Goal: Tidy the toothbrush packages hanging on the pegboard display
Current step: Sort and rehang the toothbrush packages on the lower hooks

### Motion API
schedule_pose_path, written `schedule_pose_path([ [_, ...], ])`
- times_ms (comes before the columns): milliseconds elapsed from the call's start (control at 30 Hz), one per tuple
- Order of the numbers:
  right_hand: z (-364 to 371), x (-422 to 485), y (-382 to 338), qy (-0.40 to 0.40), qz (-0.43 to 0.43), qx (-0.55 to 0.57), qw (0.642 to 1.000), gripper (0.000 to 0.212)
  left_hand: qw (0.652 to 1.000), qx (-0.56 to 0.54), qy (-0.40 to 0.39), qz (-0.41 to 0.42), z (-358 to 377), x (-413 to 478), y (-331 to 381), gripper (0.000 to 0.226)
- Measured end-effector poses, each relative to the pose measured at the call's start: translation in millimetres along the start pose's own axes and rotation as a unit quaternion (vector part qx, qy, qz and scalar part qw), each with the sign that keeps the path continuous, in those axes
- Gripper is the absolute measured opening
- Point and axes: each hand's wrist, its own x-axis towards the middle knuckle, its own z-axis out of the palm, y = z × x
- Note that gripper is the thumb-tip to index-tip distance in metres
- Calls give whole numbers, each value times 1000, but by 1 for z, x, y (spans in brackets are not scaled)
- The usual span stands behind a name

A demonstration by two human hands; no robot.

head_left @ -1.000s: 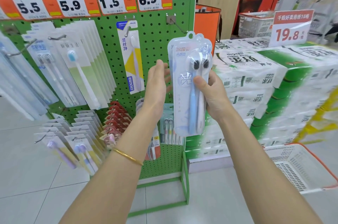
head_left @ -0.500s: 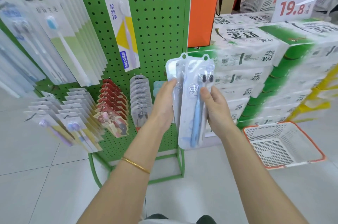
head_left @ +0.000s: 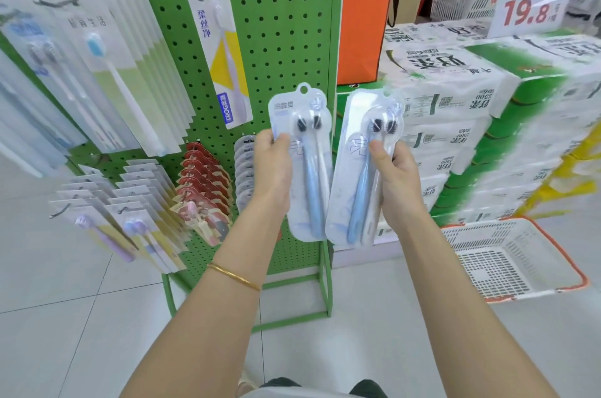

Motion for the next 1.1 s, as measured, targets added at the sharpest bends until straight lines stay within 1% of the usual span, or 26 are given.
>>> schedule_pose_path([
  [67, 8, 5, -15, -21, -36, -20, 999, 26, 998, 17, 50, 24, -3, 6, 10, 7],
  [133, 19, 13, -33, -47, -72, -48, 995, 31, 996, 33, 76, 45, -6, 7, 20, 16],
  [167, 25, 18, -42, -60, -85, -58, 993, 27, 994, 40, 80, 57, -5, 7, 26, 21],
  [233, 37, 27, -57, -79, -105, -67, 989, 10, 992, 31, 84, 86, -4, 8, 38, 25],
  [300, 48, 32, -69, -94, -133, -71, 984, 23, 990, 19, 86, 107, -3, 9, 48, 27],
  [400, 58, 40, -80, -115, -146, -65, 981, 31, 989, 22, 87, 117, -7, 10, 54, 22],
  [467, 61, 46, -81, -121, -150, -73, 978, 44, 989, 28, 91, 116, -10, 11, 54, 17],
  [500, 62, 48, -82, -123, -149, -78, 978, 46, 988, 26, 94, 118, -11, 12, 54, 16],
  [633, 64, 52, -76, -121, -137, -81, 980, 41, 988, 24, 102, 113, -14, 15, 52, 11],
  [733, 64, 57, -67, -119, -121, -88, 982, 32, 988, 30, 102, 109, -15, 16, 53, 12],
  [767, 64, 60, -64, -117, -121, -94, 981, 35, 989, 31, 101, 107, -15, 17, 53, 15],
  [833, 68, 68, -62, -114, -126, -109, 979, 50, 989, 35, 102, 103, -15, 18, 54, 21],
  [867, 71, 73, -61, -112, -128, -118, 978, 54, 989, 37, 104, 100, -16, 18, 53, 22],
  [900, 75, 78, -61, -114, -124, -129, 977, 53, 989, 38, 105, 99, -17, 19, 53, 22],
  [933, 78, 85, -60, -114, -118, -138, 977, 49, 989, 39, 108, 99, -18, 21, 53, 22],
  [1000, 83, 99, -57, -111, -106, -157, 976, 35, 987, 46, 117, 95, -20, 24, 51, 20],
  [1033, 85, 104, -55, -112, -105, -162, 975, 36, 987, 48, 121, 93, -21, 25, 51, 17],
  [1100, 89, 115, -53, -114, -103, -173, 973, 44, 987, 47, 123, 90, -22, 27, 50, 12],
])
